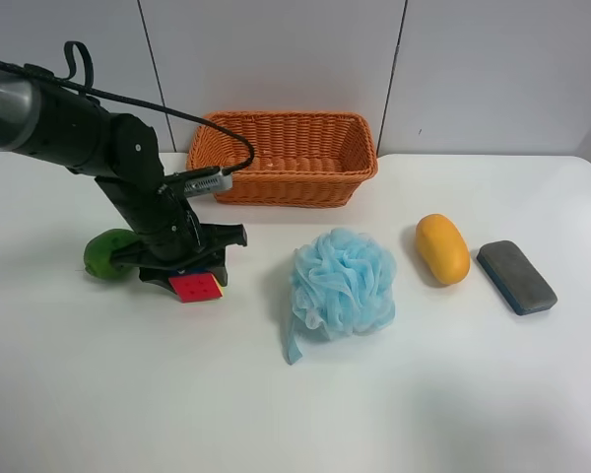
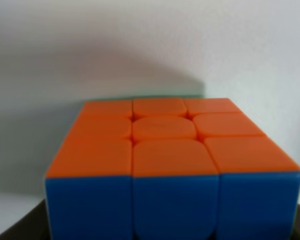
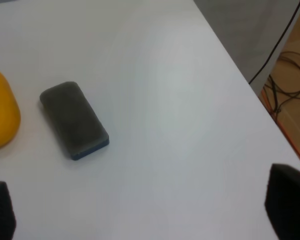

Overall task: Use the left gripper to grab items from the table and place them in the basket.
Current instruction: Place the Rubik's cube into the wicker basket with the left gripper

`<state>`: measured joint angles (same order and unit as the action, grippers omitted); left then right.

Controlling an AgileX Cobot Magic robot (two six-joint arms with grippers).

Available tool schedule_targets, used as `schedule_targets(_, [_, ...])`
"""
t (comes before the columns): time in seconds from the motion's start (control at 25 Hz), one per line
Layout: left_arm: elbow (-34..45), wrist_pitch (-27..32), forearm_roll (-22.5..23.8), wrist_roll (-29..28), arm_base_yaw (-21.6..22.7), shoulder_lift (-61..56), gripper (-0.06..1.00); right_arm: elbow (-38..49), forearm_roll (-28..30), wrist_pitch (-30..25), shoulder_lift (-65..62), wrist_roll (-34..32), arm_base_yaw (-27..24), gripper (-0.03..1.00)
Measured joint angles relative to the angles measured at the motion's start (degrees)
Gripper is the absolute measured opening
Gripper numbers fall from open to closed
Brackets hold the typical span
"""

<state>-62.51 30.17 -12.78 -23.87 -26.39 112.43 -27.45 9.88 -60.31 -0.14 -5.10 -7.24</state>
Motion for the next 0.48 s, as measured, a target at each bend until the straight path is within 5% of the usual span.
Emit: schedule_targets(0.48, [-0.5, 4.0, 0.3, 0.0, 0.0, -10.8, 0.57, 0.0, 0.0, 0.0, 0.0, 0.0, 0.0, 0.99])
